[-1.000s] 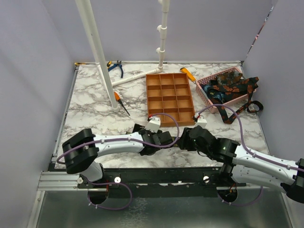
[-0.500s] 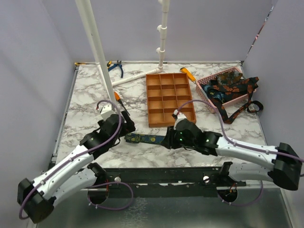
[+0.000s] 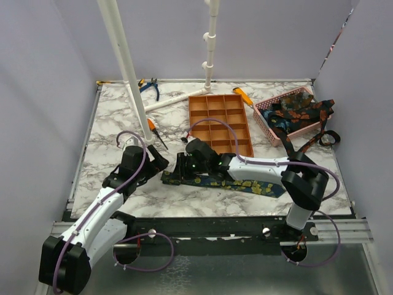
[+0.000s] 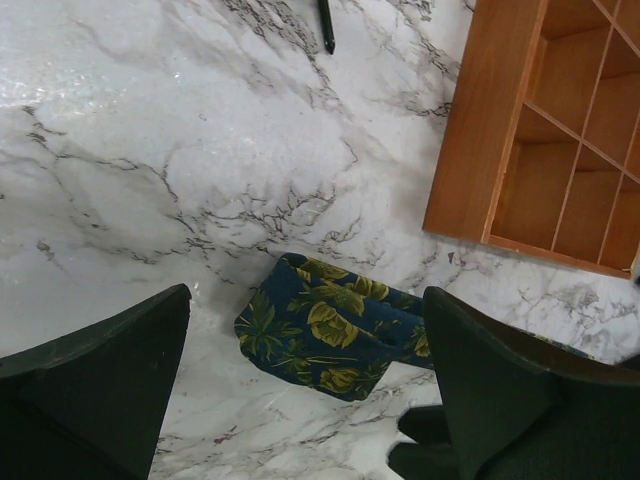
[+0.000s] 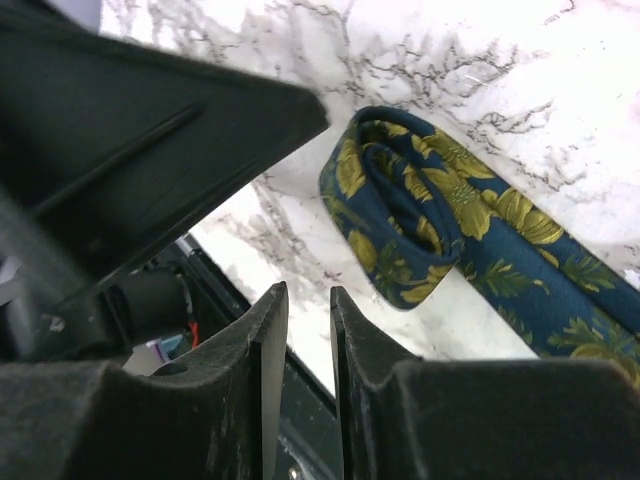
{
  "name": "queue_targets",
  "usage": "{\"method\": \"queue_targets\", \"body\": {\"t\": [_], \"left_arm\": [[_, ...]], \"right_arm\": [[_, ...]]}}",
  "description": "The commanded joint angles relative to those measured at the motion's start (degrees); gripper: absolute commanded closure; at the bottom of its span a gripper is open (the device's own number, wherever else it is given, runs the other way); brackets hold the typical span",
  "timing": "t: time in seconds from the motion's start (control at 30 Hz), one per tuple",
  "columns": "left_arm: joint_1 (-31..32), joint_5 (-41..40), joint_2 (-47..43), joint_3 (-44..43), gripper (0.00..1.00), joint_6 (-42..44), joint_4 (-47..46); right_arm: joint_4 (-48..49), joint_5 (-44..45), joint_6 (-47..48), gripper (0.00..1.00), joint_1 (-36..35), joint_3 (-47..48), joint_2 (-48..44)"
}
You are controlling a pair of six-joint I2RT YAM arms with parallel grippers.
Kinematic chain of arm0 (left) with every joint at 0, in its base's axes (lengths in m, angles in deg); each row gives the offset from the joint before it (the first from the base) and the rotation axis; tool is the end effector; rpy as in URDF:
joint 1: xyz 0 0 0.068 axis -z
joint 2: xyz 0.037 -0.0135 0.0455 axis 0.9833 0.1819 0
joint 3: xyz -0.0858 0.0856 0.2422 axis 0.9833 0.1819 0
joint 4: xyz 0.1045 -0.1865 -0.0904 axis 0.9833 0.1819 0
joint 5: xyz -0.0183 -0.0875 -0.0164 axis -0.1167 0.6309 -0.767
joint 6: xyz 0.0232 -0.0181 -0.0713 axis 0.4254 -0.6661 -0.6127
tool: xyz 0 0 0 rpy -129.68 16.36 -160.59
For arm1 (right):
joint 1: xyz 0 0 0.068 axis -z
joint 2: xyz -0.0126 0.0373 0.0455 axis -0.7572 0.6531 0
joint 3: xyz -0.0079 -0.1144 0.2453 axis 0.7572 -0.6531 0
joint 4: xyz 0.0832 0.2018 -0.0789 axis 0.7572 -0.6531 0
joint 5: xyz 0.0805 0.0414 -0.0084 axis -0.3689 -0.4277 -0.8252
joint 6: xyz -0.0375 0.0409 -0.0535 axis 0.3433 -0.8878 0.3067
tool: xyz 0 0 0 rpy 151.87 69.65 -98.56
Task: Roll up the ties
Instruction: Roll the tie at the center of the board.
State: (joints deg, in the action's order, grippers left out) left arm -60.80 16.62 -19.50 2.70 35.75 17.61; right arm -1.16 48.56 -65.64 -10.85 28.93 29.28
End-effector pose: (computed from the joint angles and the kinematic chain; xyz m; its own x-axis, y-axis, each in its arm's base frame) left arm 0.1620 -0.0540 0.1894 -0.6486 -0.5565 -0.5192 -0.2424 0.7977 -0.5521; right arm 0.1806 0.3334 0.2108 -0.8605 -0.0769 -0.5036 -0.4315 0.6354 0.6403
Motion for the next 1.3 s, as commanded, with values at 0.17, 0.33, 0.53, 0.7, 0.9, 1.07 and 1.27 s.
{"method": "queue_targets", "body": {"t": [0.17, 0.33, 0.53, 0.7, 0.9, 1.07, 1.27], "left_arm": [[-0.9, 1.3, -1.7, 2.3, 0.01, -0.9, -2.2], [-0.8, 3.2, -0.9, 3.1, 0.02, -1.3, -3.7], [-0.9, 7.0, 2.6, 3.3, 0.05, -0.5, -6.0], [-0.8, 11.8, 6.2, 3.5, 0.09, -0.1, -8.8], [-0.9, 13.5, 6.6, 4.1, 0.15, -0.1, -10.4], [-0.8, 14.8, 8.1, 4.4, 0.13, -0.1, -11.9], [-0.8, 13.1, 11.3, 4.4, 0.16, 0.7, -14.5]], "right_arm": [[-0.9, -0.4, -4.4, 0.74, 1.6, 1.6, 7.9], [-0.1, -1.4, -5.7, 0.75, 3.6, -1.7, 8.0], [1.8, -2.3, -6.1, 0.75, 4.5, -4.7, 7.7], [4.1, -2.8, -5.8, 0.75, 5.5, -8.6, 6.5], [6.8, -3.9, -5.9, 0.75, 6.9, -11.8, 6.0], [7.7, -4.1, -5.6, 0.76, 7.5, -12.5, 5.5], [9.9, -6.3, -6.3, 0.75, 8.4, -13.9, 4.9]]}}
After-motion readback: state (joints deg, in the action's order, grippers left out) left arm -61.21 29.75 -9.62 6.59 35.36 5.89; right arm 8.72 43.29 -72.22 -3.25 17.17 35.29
